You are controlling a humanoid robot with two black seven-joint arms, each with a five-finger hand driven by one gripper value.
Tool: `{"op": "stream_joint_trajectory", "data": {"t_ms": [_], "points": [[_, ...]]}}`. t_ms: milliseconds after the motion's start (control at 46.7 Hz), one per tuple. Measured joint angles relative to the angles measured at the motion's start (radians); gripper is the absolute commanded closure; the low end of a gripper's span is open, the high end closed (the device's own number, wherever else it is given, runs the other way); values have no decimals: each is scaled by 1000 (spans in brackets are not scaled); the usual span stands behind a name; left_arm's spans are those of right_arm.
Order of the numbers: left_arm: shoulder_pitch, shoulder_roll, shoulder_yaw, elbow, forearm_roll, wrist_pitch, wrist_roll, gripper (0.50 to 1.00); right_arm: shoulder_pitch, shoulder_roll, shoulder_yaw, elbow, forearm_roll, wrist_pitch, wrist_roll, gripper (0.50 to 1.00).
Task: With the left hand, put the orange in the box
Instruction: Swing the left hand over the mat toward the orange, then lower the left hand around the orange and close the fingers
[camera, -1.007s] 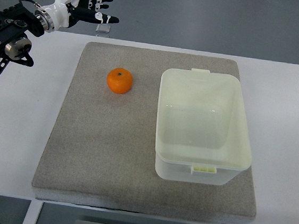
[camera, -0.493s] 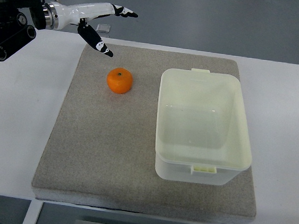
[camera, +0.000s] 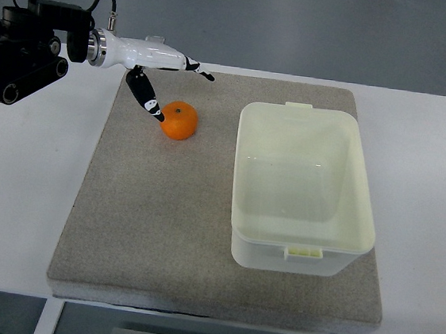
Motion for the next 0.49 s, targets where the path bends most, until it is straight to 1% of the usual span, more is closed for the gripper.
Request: {"op": "stream_joint_trajectory", "data": {"t_ms": [150,493], "points": [[-5,0,3,0,73,5,0,516,-1,0,0,0,0,0,0,568],[5,-9,4,-19,83,8,0,516,1,0,0,0,0,0,0,568]]}}
